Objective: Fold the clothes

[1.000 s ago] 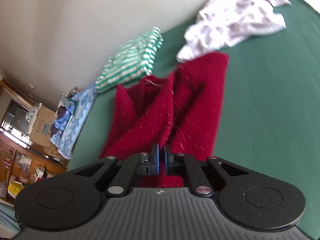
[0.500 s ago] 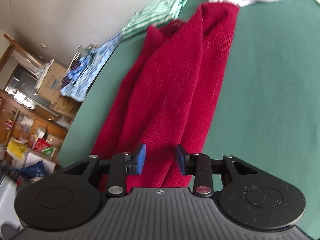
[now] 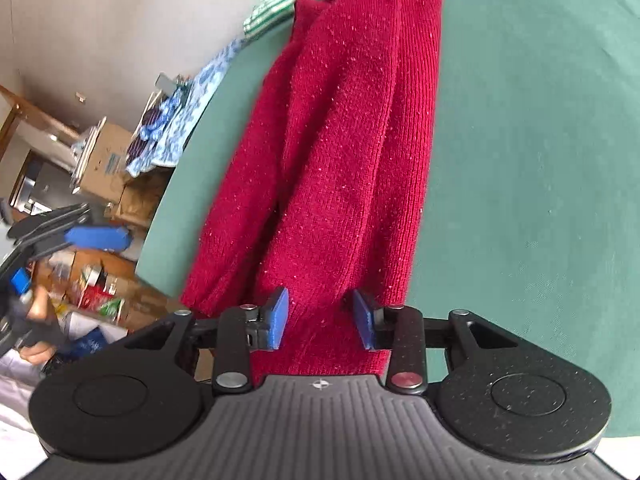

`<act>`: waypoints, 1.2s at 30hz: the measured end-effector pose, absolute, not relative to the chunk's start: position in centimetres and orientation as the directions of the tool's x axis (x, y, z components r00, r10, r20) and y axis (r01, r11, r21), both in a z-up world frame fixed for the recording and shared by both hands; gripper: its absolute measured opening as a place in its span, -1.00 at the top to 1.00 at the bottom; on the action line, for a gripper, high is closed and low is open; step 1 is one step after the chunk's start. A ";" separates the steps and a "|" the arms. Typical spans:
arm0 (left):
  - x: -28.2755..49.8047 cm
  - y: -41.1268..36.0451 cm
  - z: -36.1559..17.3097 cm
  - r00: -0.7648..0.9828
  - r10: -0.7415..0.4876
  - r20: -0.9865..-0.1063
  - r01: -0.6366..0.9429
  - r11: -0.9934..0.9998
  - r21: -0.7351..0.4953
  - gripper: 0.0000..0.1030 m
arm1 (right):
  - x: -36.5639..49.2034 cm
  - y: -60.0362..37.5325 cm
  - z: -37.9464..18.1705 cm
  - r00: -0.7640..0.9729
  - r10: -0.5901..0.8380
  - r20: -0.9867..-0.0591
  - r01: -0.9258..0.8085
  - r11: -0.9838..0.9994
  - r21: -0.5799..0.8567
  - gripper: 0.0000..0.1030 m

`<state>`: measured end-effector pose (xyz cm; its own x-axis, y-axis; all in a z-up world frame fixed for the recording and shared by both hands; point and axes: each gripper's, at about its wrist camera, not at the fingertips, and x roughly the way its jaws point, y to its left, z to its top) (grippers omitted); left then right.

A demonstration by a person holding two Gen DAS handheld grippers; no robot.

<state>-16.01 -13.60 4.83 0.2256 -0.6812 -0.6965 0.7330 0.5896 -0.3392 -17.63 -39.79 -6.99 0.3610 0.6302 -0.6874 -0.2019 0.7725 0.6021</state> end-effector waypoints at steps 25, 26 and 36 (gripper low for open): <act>-17.4 -17.5 2.5 0.397 -0.564 -0.724 0.799 0.601 -0.030 -0.36 | -20.4 -40.3 -5.4 0.413 0.539 -0.734 -0.179 0.838 0.515 0.93; -17.1 -18.1 2.4 0.418 -0.562 -0.714 0.803 0.597 0.001 -0.36 | -19.9 -40.7 -4.8 0.422 0.519 -0.743 -0.189 0.852 0.488 0.96; -16.2 -23.5 -2.1 0.377 -0.518 -0.768 0.852 0.518 0.069 0.08 | -2.7 -43.9 1.9 0.590 0.523 -0.615 -0.252 0.843 0.475 0.04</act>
